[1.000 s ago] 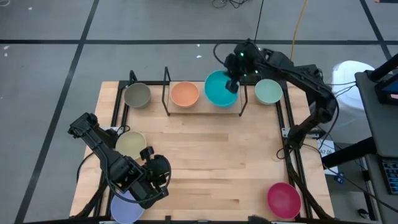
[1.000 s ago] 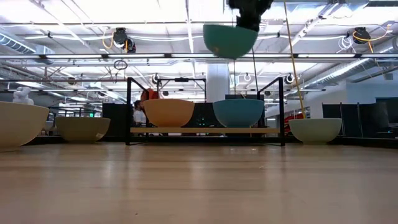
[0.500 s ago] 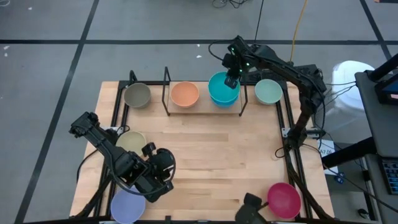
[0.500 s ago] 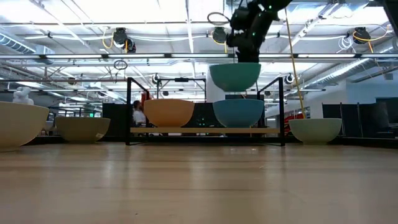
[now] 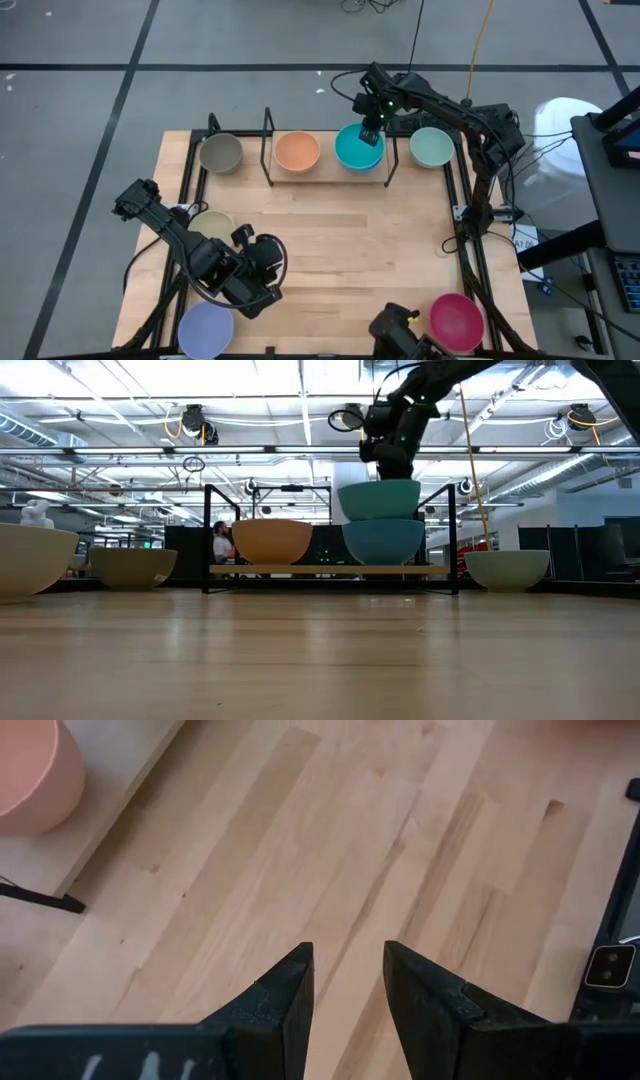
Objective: Place and stack bowls onto a shelf
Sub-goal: Stack the light blue bowl on top of the blue bowl on the shelf
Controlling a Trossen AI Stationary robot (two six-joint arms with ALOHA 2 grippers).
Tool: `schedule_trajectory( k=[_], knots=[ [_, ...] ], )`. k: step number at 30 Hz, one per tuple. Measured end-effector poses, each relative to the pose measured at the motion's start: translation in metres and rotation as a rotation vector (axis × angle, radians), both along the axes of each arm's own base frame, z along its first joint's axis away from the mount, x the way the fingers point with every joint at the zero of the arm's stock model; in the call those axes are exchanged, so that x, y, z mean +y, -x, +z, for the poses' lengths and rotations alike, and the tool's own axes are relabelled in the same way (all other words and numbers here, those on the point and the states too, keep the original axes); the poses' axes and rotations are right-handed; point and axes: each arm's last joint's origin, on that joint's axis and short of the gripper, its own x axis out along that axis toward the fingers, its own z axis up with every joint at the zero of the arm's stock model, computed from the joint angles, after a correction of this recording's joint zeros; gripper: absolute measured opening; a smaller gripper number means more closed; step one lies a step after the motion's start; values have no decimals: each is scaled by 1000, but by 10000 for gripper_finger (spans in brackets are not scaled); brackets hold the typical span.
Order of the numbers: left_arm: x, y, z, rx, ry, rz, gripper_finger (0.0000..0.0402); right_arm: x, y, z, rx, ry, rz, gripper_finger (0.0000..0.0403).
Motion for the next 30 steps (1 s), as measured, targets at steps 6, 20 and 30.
schedule_trajectory(
  k=[6,20,30],
  knots=[
    [0,0,0,5,7,-2,129,-5,3,-2,8,3,-2,0],
    [0,0,0,6,8,-3,129,-4,4,-3,21,-6,4,68],
    [0,0,0,7,9,-4,129,-5,-3,0,-20,52,42,130]
  ],
)
